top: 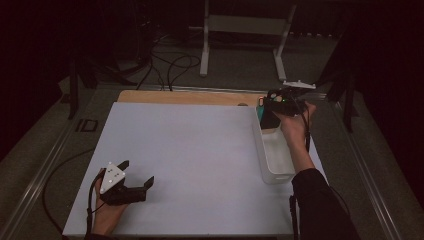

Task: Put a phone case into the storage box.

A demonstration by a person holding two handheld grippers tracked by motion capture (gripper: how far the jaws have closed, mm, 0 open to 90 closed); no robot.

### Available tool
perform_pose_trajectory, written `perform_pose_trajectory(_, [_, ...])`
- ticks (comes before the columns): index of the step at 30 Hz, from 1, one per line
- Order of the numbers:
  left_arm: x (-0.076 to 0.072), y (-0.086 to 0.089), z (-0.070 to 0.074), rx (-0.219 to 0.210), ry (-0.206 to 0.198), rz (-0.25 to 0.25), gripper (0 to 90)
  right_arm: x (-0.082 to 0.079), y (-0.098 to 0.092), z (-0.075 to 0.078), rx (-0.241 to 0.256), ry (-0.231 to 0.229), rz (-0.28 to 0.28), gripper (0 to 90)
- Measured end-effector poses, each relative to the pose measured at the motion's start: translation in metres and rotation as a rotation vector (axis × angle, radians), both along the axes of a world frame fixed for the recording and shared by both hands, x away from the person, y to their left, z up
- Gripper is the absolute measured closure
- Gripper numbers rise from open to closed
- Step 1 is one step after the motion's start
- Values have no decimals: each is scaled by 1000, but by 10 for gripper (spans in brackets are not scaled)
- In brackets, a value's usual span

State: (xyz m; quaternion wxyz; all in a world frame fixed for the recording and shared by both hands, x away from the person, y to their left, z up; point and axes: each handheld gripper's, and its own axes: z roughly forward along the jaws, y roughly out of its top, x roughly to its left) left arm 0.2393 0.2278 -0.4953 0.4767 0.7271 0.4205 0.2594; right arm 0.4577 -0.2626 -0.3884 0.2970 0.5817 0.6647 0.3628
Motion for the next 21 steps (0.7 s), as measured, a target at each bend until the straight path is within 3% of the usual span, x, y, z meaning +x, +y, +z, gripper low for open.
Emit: perform_pose_trajectory(21, [1,0,0,-3,1,-1,0,9,3,-28,-27,66,-16,132])
